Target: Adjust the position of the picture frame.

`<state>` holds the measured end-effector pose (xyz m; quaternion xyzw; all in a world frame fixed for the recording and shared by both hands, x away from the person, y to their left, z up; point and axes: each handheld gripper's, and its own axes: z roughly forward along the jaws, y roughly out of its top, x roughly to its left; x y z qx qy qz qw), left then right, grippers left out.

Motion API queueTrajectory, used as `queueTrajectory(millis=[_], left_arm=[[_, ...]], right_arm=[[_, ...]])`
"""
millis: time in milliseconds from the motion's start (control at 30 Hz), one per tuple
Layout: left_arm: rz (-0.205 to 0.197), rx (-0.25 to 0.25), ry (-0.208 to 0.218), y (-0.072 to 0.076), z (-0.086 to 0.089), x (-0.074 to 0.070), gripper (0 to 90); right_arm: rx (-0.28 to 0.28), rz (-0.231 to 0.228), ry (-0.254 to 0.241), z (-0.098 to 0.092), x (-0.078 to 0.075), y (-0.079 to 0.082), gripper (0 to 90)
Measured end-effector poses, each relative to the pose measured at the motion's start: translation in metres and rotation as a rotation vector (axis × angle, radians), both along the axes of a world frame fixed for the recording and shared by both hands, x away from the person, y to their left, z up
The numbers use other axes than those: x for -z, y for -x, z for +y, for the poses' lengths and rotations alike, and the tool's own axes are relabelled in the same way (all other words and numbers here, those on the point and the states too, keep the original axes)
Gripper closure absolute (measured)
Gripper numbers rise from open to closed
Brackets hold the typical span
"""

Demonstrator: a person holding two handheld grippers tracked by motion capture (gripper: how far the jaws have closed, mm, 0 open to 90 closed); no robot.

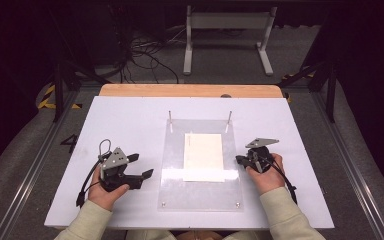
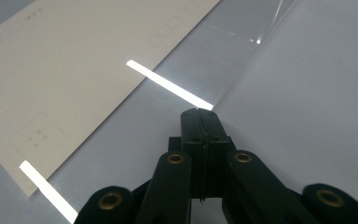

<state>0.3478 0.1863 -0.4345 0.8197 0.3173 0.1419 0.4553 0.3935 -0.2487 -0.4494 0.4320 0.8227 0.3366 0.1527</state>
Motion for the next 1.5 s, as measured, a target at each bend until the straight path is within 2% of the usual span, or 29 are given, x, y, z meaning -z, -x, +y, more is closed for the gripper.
queueTrajectory(millis=[100,133,200,267,300,433,533,633,733,1000,1033,1133,1267,1367,1500], left_arm=[[-0.005,0.048,-0.016,0.004,-0.004,-0.001,27.8],[-0.002,0.058,-0.017,0.006,-0.005,-0.001,29.3],[-0.001,0.087,-0.029,0.010,-0.007,-0.002,33.1],[0.010,0.092,-0.047,0.014,-0.008,-0.003,36.9],[0.022,0.106,-0.048,0.017,-0.008,-0.003,38.3],[0.052,0.150,-0.050,0.027,-0.014,-0.002,42.6],[0.066,0.209,-0.096,0.035,-0.025,-0.001,45.7],[0.108,0.273,-0.119,0.038,-0.032,0.002,50.9],[0.130,0.323,-0.134,0.038,-0.036,0.005,54.4],[0.193,0.361,-0.142,0.035,-0.037,0.011,57.9],[0.197,0.387,-0.154,0.036,-0.039,0.012,58.2],[0.214,0.403,-0.184,0.036,-0.043,0.015,59.4],[0.227,0.414,-0.183,0.036,-0.044,0.016,60.7],[0.248,0.449,-0.178,0.037,-0.045,0.016,65.5],[0.248,0.439,-0.174,0.037,-0.045,0.016,67.6]], right_arm=[[-0.033,-0.017,0.027,0.002,-0.002,0.000,89.0],[-0.041,-0.008,0.028,0.000,-0.004,0.003,87.4],[-0.064,-0.039,0.044,-0.001,-0.012,0.013,84.0],[-0.130,-0.073,0.020,0.000,-0.021,0.027,79.8],[-0.159,-0.075,0.006,0.000,-0.023,0.033,78.4],[-0.294,-0.049,-0.004,0.006,-0.022,0.061,74.6],[-0.350,-0.040,-0.015,0.007,-0.020,0.076,73.3],[-0.370,-0.036,-0.033,0.003,-0.020,0.084,72.8],[-0.393,-0.025,-0.044,0.000,-0.019,0.090,72.4],[-0.449,0.000,-0.021,0.001,-0.012,0.100,71.6],[-0.459,0.003,-0.019,0.001,-0.011,0.102,71.7],[-0.467,0.003,-0.010,0.001,-0.010,0.104,72.7],[-0.472,0.006,0.000,0.001,-0.008,0.103,74.0],[-0.493,0.013,0.019,0.004,-0.006,0.105,76.9],[-0.505,0.012,0.021,0.005,-0.006,0.105,82.4]])
